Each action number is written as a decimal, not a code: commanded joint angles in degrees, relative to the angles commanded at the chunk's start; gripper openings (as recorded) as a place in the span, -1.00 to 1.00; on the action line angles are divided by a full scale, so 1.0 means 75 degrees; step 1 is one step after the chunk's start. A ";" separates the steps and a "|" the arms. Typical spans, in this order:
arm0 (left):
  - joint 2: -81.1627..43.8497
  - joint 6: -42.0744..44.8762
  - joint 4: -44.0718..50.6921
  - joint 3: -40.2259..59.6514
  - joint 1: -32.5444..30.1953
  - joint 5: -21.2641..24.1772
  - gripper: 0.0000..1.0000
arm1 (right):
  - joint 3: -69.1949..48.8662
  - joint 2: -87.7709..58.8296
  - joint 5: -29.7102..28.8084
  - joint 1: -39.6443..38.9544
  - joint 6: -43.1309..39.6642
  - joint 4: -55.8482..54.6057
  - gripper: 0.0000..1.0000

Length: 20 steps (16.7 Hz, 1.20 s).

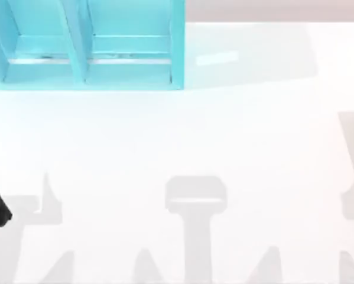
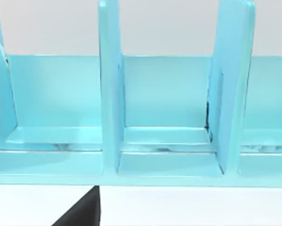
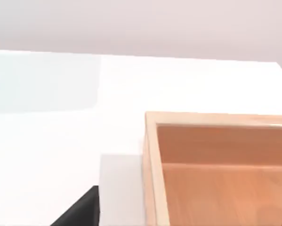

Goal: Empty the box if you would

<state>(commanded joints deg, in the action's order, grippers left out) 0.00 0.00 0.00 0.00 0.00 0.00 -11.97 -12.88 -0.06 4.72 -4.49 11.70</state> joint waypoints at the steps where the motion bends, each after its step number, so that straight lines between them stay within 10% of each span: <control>1: 0.0000 0.0000 0.0000 0.0000 0.0000 0.0000 1.00 | -0.0469 -0.0560 -0.0001 0.0178 -0.0171 0.0451 1.00; 20: 0.0000 0.0000 0.0000 0.0000 0.0000 0.0000 1.00 | -0.8219 -1.0611 0.0086 0.3047 -0.3010 0.7954 1.00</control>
<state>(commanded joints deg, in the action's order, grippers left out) 0.00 0.00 0.00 0.00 0.00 0.00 -73.61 -92.46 0.58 27.57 -27.07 71.35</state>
